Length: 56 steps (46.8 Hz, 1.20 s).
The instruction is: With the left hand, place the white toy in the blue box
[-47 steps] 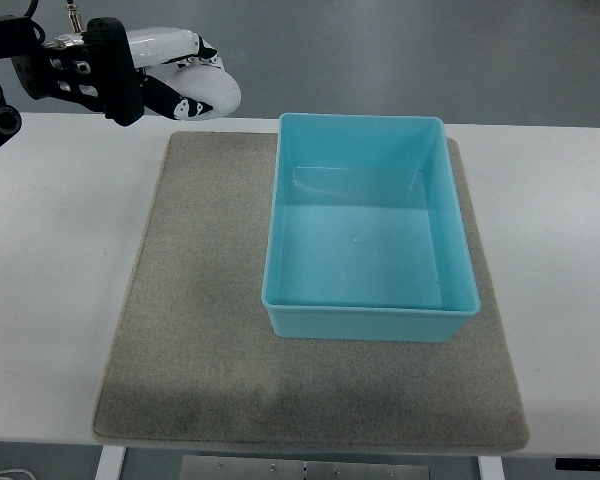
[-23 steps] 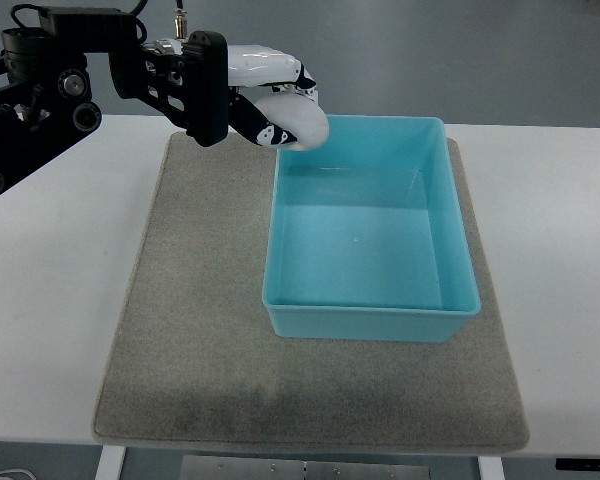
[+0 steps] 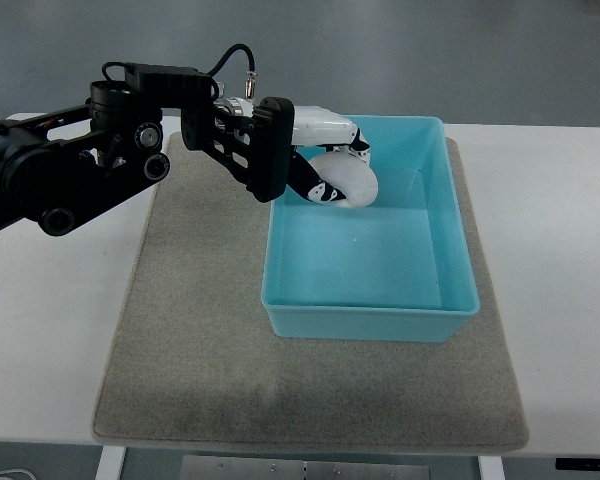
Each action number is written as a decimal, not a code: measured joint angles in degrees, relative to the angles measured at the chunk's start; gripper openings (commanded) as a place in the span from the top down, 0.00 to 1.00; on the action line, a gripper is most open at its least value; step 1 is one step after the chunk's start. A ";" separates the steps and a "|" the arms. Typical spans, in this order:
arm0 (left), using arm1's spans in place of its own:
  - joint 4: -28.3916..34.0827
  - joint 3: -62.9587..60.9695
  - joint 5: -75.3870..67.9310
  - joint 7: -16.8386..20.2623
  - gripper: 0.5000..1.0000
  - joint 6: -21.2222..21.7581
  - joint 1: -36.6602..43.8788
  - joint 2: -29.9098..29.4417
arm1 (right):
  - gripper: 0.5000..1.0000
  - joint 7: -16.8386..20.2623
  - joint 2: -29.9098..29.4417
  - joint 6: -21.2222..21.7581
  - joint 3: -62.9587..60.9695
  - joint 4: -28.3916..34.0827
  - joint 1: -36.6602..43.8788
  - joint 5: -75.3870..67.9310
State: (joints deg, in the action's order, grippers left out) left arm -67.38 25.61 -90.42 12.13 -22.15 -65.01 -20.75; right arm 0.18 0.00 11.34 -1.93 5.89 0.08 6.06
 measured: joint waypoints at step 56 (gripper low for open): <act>18.45 2.43 62.58 -10.00 0.01 1.72 1.29 -3.96 | 0.13 0.00 0.00 0.00 0.00 0.00 0.00 0.01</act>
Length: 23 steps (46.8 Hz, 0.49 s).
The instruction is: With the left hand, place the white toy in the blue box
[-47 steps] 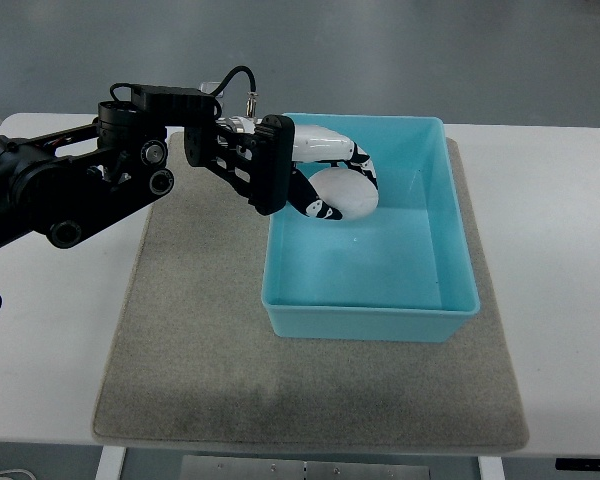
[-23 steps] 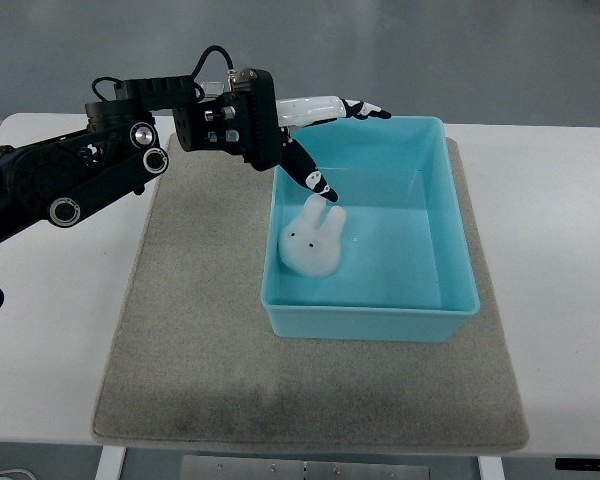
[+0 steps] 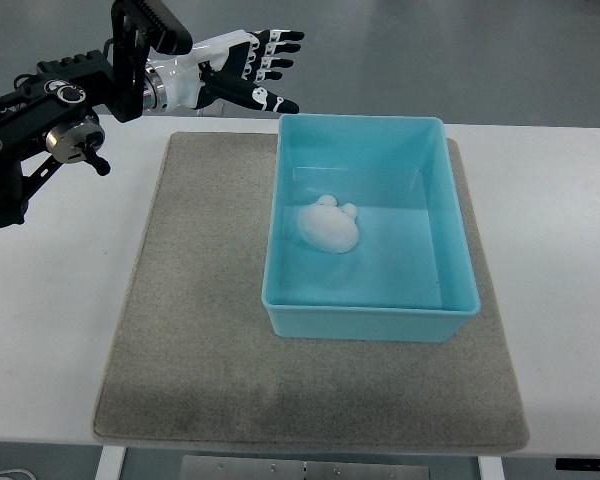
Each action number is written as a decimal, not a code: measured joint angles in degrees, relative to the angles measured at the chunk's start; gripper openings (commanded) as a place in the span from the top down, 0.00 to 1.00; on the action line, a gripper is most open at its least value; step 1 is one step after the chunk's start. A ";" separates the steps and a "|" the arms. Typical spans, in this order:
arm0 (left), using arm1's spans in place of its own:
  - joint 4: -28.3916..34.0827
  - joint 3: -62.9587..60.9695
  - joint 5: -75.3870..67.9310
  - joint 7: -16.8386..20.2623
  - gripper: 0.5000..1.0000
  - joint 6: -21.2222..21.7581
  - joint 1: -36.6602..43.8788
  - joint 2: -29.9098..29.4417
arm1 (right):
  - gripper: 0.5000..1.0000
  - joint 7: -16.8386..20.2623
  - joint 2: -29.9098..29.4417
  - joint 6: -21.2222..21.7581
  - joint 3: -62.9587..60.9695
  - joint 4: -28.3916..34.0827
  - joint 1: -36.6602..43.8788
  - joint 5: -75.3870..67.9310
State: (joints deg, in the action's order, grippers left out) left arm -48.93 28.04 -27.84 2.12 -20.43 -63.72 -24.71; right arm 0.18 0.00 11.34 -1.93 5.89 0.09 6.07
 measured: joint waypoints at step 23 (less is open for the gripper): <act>9.28 4.11 32.05 -3.65 0.01 -14.58 7.04 -4.04 | 0.13 -0.01 0.00 0.00 0.00 0.00 0.00 -0.01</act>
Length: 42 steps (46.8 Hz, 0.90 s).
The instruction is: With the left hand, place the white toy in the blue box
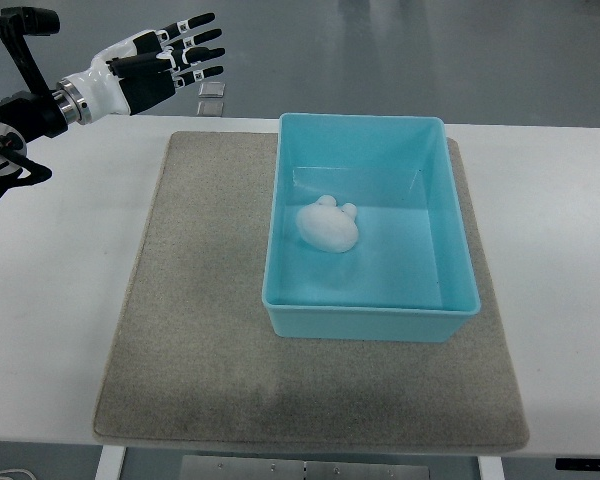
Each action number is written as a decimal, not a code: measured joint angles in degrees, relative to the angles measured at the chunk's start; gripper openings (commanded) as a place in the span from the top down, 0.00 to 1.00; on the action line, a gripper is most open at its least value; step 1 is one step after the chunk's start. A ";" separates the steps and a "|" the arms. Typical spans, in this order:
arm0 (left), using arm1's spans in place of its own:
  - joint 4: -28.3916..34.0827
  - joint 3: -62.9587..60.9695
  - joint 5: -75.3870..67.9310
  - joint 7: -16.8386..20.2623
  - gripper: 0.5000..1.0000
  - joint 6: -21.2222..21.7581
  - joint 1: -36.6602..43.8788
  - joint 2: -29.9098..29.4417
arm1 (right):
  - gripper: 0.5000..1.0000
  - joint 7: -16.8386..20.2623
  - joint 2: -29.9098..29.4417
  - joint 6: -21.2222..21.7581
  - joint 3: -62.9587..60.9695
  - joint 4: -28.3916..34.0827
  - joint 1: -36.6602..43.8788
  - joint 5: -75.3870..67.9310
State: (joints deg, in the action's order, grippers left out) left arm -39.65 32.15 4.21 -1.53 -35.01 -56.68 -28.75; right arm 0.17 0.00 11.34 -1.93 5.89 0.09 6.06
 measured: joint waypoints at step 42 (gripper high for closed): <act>-0.39 6.62 3.71 -2.34 0.01 0.02 6.24 0.01 | 0.13 0.00 0.00 0.03 -0.08 0.36 0.00 0.01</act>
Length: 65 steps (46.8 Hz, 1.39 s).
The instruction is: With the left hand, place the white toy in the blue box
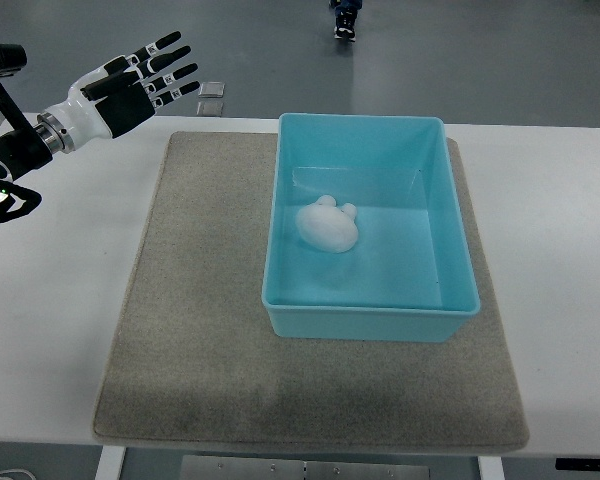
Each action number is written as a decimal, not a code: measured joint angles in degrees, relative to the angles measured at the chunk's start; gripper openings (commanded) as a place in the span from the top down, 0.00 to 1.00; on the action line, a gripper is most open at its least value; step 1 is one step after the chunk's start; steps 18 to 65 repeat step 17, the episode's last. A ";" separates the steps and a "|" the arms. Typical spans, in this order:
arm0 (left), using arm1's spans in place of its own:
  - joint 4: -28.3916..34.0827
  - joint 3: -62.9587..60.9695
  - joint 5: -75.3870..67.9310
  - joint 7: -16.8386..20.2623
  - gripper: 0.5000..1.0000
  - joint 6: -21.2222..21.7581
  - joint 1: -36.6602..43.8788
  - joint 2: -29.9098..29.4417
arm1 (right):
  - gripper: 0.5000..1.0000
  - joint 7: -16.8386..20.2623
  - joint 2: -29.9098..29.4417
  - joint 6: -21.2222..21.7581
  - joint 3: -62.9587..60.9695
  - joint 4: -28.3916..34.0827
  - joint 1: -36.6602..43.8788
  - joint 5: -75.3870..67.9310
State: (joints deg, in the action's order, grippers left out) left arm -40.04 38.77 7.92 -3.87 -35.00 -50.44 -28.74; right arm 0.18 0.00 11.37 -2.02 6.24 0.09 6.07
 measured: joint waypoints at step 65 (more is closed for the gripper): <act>-0.31 -0.16 -0.09 0.00 0.01 0.00 1.29 0.07 | 0.13 0.00 0.00 0.85 0.17 0.51 -0.44 0.32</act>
